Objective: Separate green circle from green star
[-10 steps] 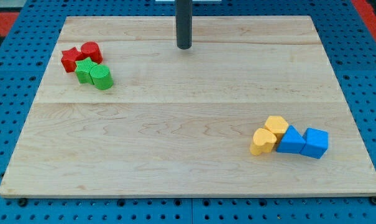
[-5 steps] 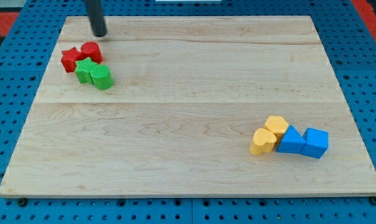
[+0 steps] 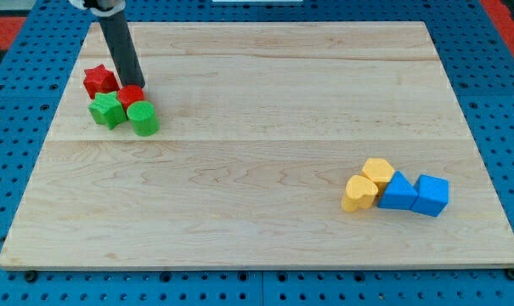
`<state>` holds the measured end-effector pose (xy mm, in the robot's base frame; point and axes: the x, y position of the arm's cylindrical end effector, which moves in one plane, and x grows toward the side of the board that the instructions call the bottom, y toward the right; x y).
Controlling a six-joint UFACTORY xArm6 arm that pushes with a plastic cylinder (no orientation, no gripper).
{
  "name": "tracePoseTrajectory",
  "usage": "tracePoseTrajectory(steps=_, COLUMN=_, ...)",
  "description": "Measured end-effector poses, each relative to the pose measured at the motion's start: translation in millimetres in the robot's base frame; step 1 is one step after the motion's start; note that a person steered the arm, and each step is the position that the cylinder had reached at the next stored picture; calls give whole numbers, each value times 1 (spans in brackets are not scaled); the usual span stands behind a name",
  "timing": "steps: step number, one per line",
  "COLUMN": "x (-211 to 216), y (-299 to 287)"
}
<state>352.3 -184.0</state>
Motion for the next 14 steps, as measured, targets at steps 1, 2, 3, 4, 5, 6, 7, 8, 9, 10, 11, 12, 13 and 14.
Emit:
tracePoseTrajectory(steps=1, x=24, y=3)
tracePoseTrajectory(steps=2, x=46, y=16)
tracePoseTrajectory(steps=3, x=75, y=27)
tracePoseTrajectory(steps=4, x=88, y=58)
tracePoseTrajectory(steps=5, x=101, y=128)
tracePoseTrajectory(steps=6, x=153, y=180)
tracePoseTrajectory(steps=7, x=159, y=182)
tracePoseTrajectory(steps=8, x=124, y=171)
tracePoseTrajectory(steps=9, x=73, y=161)
tracePoseTrajectory(steps=10, x=66, y=135)
tracePoseTrajectory(steps=11, x=68, y=123)
tracePoseTrajectory(steps=12, x=68, y=122)
tracePoseTrajectory(steps=13, x=68, y=121)
tracePoseTrajectory(steps=14, x=70, y=102)
